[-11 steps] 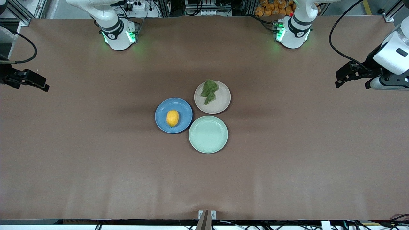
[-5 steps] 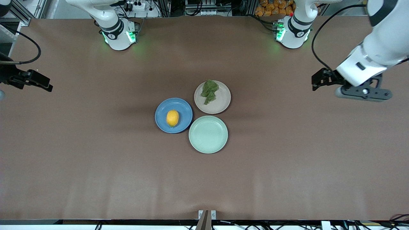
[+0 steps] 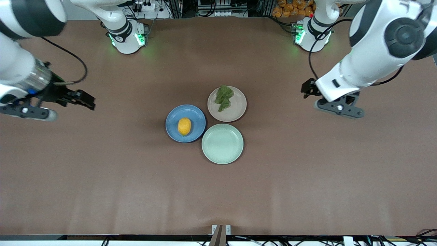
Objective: Pick lemon and lettuce from blue and beige plates
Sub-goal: 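Move the right gripper to the lemon while the left gripper reaches the lettuce, then lower the right gripper onto the lemon while the left gripper lowers onto lettuce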
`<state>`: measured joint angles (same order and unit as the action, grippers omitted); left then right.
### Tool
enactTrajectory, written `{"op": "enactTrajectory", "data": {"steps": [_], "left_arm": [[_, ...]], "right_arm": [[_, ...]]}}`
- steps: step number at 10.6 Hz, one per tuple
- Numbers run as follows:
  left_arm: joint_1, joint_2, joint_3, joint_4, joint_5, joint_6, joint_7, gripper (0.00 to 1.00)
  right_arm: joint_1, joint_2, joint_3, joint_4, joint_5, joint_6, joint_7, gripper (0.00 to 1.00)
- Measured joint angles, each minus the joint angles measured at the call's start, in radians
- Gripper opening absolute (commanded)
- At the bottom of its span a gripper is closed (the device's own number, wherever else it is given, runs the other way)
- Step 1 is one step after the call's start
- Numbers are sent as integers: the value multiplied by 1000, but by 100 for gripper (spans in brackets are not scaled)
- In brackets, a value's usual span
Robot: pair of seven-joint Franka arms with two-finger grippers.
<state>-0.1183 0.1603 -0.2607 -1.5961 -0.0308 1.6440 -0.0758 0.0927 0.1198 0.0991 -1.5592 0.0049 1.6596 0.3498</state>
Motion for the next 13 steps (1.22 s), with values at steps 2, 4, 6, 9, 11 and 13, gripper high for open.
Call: {"op": "enactTrajectory", "data": {"steps": [2,4,6,9,11,13], "left_arm": [[1,19,-45,-69,-29,101,-16,100],[-2,26,-106,-156,-34,223,-69,100],[-44,43,-143,-217,-34,303,-148,100],[-171,131,-149,-232,-9,360,-279,100],[-242,207,-149,-232,16,405,-350,100],[-302,282,-147,-219,42,449,-422,100]], "right_arm": [[3,21,47,-54,0,58,43,100],[6,61,96,-73,0,106,100,100],[10,91,132,-127,-1,226,172,100],[15,140,180,-185,-6,341,264,100],[24,183,205,-191,-34,371,326,100],[39,225,223,-191,-59,399,375,100]]}}
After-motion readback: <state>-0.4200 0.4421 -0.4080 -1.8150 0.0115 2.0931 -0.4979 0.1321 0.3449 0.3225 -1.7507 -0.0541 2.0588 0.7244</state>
